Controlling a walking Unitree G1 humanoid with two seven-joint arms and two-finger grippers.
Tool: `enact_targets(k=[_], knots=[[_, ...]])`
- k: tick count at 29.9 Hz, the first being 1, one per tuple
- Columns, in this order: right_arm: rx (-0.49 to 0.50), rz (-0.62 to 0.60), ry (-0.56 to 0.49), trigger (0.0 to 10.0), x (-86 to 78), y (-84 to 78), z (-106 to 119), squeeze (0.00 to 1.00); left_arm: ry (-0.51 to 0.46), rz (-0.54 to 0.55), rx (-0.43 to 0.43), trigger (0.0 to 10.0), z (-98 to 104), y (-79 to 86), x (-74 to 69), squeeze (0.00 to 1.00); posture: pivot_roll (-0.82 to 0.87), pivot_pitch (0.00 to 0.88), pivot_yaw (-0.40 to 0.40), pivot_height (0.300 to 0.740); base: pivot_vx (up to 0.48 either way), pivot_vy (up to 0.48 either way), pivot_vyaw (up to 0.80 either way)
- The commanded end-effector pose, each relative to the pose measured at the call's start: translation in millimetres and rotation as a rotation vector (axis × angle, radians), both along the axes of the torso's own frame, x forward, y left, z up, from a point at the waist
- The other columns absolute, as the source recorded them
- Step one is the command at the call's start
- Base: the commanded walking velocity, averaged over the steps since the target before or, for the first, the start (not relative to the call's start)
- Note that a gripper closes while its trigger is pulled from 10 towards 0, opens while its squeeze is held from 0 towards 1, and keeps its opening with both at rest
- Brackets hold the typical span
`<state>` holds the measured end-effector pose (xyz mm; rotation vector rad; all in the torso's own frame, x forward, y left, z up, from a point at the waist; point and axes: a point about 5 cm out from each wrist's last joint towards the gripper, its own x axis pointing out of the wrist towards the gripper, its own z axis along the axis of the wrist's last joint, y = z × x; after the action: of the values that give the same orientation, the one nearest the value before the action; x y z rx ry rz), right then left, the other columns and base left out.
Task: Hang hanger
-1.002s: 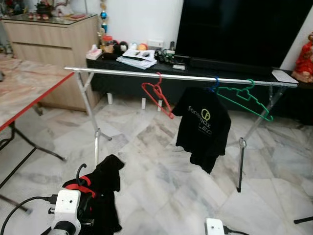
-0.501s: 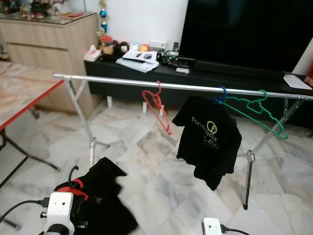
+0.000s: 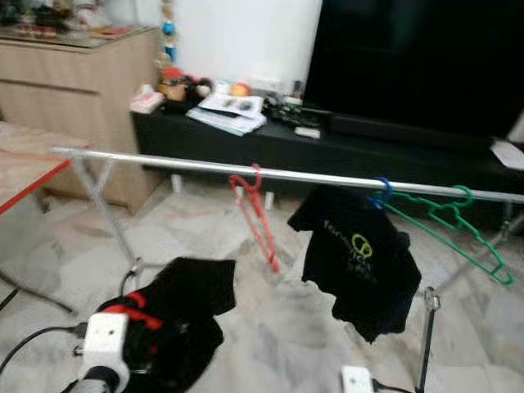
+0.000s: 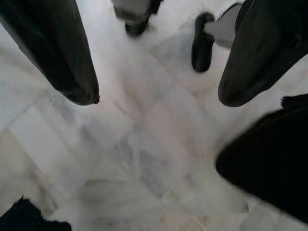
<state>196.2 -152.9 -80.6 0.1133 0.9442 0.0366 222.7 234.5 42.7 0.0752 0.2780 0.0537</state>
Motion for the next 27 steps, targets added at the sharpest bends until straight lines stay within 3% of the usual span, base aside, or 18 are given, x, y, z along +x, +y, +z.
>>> enact_targets(k=[1,6,14,27], knots=[[-0.018,-0.028,0.019,10.0,-5.1,-10.8,-2,0.0,-0.032,-0.018,-0.006,10.0,7,-6.2,4.3,0.0,0.17,0.019,-0.039,0.74,0.48,0.0,0.0],[-0.017,-0.02,0.021,10.0,-4.3,-11.1,-2,0.0,-0.033,-0.014,-0.005,10.0,7,-5.5,4.4,0.0,0.17,0.03,-0.042,0.74,0.4,0.0,0.0],[-0.009,-0.012,0.023,10.0,-3.6,-10.6,-1,0.0,-0.041,-0.036,-0.004,10.0,12,-6.8,9.5,0.0,0.17,0.047,-0.043,0.74,0.0,0.0,0.0],[0.004,-0.018,0.017,10.0,-0.4,-8.3,0,0.0,-0.008,-0.279,0.056,10.0,26,-17.9,40.4,0.0,0.16,0.082,-0.042,0.74,0.0,0.0,0.0]])
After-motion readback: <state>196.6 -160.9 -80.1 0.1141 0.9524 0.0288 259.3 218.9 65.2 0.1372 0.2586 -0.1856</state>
